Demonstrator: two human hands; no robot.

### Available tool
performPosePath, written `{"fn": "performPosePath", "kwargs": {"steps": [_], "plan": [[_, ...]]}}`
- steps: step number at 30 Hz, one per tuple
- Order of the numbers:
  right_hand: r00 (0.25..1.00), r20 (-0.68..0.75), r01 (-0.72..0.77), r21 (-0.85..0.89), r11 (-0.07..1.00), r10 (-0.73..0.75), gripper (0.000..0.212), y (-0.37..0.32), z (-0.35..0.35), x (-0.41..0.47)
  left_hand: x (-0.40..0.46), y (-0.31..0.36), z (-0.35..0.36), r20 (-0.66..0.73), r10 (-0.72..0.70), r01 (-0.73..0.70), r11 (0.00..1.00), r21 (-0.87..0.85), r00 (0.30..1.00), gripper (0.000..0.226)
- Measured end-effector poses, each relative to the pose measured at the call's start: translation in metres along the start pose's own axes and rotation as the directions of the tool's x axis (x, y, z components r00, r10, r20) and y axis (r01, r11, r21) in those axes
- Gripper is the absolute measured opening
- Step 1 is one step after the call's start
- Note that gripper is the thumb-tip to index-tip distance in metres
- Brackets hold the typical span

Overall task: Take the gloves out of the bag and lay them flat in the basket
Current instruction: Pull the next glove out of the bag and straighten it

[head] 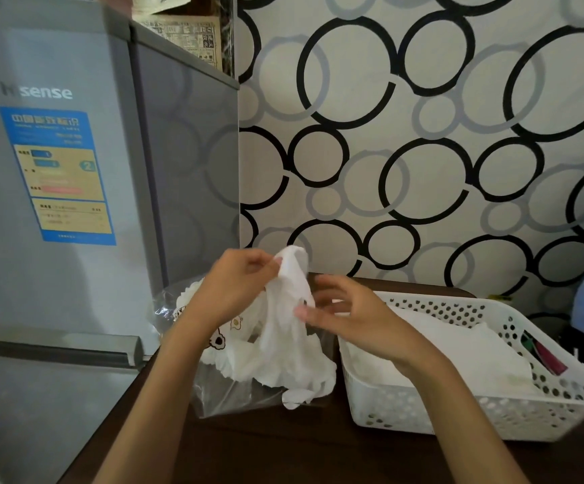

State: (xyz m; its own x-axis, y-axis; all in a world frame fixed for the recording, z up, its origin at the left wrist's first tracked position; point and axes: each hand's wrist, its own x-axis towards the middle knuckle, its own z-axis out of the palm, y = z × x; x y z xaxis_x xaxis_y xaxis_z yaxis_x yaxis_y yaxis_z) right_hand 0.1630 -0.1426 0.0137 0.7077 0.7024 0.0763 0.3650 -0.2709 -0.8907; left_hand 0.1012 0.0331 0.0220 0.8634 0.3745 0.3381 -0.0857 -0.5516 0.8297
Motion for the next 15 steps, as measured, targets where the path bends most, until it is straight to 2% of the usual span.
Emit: {"fn": "performPosePath", "kwargs": {"steps": [2,4,6,8,11,15], "plan": [[0.999,0.03,0.038,-0.118,0.992,-0.035,0.055,-0.001,0.003,-0.002,0.001,0.006,0.0,-0.078,-0.075,0.059,0.981,-0.183,0.994,0.017],[0.996,-0.002,0.083,-0.135,0.987,-0.084,0.037,-0.001,0.007,-0.001,0.001,0.01,0.0,-0.107,-0.124,0.091,0.959,-0.269,0.987,0.019],[0.992,-0.058,0.105,-0.055,0.993,-0.108,0.021,-0.001,0.009,0.0,0.001,0.013,0.0,-0.142,-0.153,0.103,0.945,-0.309,0.978,0.019],[0.99,-0.114,0.092,0.097,0.991,-0.081,0.013,-0.004,0.004,-0.002,0.001,0.012,-0.001,-0.176,-0.18,0.115,0.938,-0.326,0.968,0.018],[0.977,-0.213,0.074,0.253,0.965,-0.019,0.011,-0.006,-0.01,-0.004,0.004,0.001,-0.004,-0.184,-0.196,0.151,0.961,-0.232,0.963,0.019],[0.902,-0.43,0.14,0.184,0.973,-0.048,0.007,-0.004,-0.023,-0.004,0.002,-0.004,-0.005,-0.099,-0.177,0.173,0.984,-0.053,0.979,0.024]]}}
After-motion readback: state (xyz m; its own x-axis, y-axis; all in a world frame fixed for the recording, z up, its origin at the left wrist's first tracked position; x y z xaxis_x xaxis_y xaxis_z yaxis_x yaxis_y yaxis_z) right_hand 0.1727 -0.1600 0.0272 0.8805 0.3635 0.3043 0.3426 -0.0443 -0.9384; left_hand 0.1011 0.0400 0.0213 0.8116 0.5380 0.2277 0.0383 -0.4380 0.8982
